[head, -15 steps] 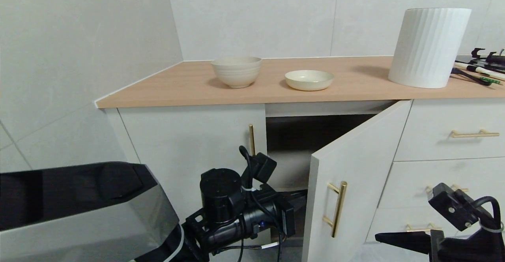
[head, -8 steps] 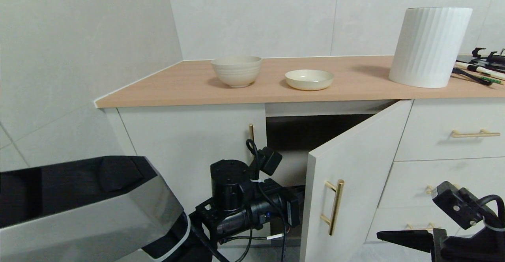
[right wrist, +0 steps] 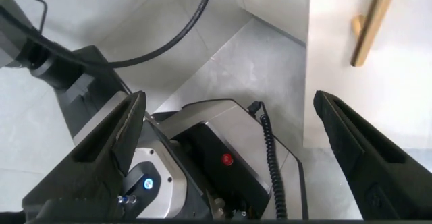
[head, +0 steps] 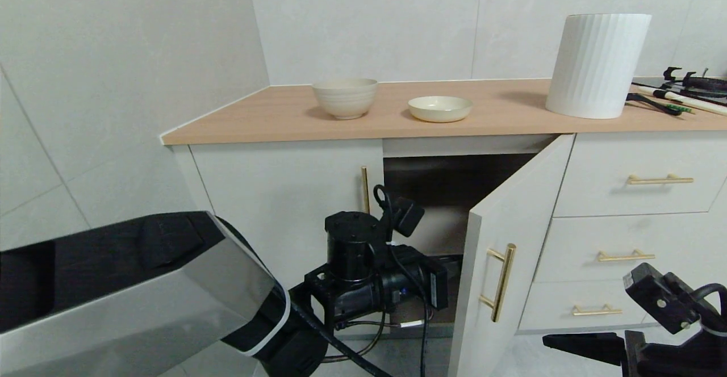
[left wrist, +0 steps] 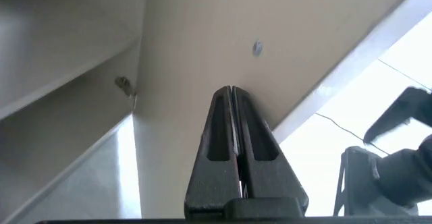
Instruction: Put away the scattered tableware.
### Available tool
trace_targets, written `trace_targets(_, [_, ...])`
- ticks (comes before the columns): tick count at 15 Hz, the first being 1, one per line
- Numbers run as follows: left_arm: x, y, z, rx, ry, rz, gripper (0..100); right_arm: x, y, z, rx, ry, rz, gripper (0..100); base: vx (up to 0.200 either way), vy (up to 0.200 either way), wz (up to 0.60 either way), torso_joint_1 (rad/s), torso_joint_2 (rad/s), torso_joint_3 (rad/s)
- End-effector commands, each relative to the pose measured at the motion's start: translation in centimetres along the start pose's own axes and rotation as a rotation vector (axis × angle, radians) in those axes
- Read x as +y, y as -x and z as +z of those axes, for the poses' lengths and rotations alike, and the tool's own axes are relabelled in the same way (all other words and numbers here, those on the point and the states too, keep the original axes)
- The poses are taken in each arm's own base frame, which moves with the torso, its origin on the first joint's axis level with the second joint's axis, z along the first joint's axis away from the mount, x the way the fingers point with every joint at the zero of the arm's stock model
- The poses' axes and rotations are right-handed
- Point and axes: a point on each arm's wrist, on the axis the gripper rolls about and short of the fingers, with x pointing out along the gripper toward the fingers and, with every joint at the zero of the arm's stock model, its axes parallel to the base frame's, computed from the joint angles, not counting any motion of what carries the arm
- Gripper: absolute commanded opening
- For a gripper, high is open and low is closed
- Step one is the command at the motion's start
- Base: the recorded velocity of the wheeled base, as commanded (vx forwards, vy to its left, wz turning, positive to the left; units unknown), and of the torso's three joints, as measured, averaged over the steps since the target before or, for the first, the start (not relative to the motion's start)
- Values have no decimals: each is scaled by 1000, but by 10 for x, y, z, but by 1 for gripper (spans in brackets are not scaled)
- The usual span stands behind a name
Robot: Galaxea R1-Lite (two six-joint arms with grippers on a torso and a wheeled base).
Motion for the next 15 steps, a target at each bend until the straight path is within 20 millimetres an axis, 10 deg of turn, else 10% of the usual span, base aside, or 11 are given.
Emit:
trace_targets(1, [5,-9,1,1,2,6,0,0,-1,0,3,0,0,100,0,0,0,0,0,0])
trace_targets(6, [4,-13,2,0,0,1,0,4,6,1,-10,16,15,100,0,0,0,0,0,0])
trace_targets(12, [-117,-9,21,237,-5,-256,0,46,44,7,-137,150,268,100,0,0,0,0,0,0])
trace_targets(15, [-123,-2,30,223,-12,-217,0,49,51,10,-171,180,302,100,0,0,0,0,0,0])
